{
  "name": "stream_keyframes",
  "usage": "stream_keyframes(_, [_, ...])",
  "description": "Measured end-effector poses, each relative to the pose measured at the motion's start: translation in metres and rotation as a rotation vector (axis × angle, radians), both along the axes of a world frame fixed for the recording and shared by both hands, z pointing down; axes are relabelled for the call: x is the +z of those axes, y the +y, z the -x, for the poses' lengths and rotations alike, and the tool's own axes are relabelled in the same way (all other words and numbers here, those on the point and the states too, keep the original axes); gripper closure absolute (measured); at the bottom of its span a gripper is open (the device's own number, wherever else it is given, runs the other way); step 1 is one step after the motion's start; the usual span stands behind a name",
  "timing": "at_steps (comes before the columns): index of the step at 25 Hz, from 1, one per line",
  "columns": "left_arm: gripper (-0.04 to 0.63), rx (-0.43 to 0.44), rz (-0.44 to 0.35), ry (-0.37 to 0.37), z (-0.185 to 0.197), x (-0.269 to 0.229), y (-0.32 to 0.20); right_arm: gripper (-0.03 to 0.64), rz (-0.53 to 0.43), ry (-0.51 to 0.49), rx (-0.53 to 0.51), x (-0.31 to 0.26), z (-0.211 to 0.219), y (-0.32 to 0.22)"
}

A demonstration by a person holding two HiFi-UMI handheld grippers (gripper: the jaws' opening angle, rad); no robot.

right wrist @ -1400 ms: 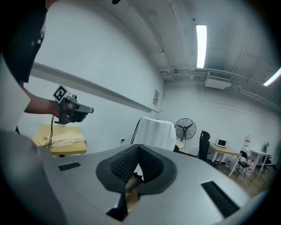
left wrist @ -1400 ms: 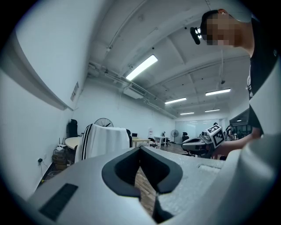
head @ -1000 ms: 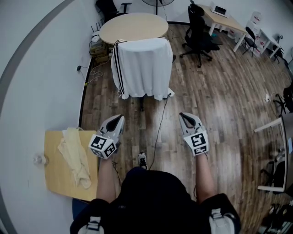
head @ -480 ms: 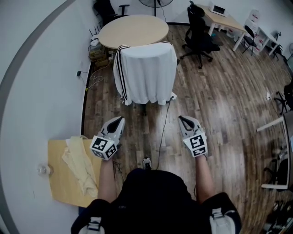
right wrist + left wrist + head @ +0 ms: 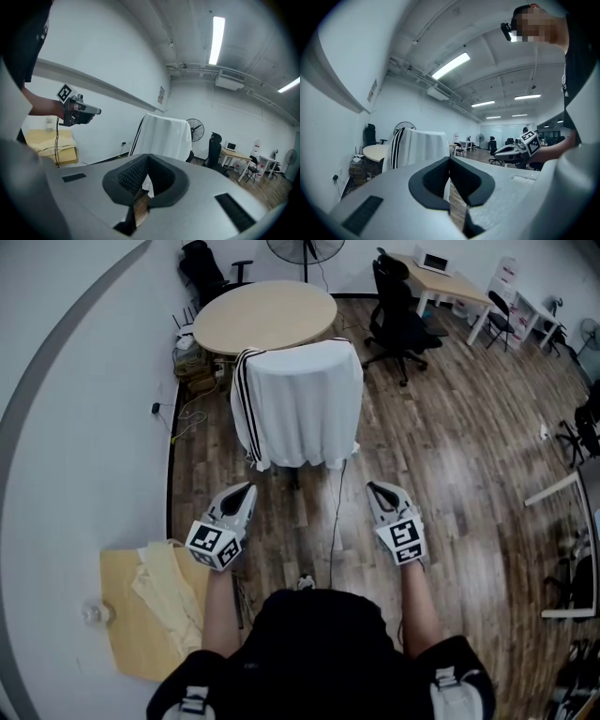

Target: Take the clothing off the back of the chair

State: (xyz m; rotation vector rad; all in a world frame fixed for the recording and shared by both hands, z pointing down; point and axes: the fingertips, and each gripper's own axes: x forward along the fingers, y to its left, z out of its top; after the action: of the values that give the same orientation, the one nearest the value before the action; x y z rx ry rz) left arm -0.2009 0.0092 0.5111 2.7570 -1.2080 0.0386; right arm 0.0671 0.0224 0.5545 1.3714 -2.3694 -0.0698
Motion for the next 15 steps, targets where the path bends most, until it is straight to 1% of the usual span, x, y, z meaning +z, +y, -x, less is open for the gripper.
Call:
stream_keyframes(6, [0.595,0.024,0.004,-0.008,0.005,0.006,-0.013,0.623,0.016,0.000,0.023,0.008,0.006,-0.010])
stream_keyframes(10, [0.595,0.020,0.011,-0.001,0.016,0.011,-0.021,0.623,0.011,0.005,0.014,0.011,0.017,-0.017])
stream_keyframes(15, [0.595,0.020,0.012,-0.001,0.020,0.016,-0.025,0.623,0.036,0.004,0.026,0.019,0.023,-0.020])
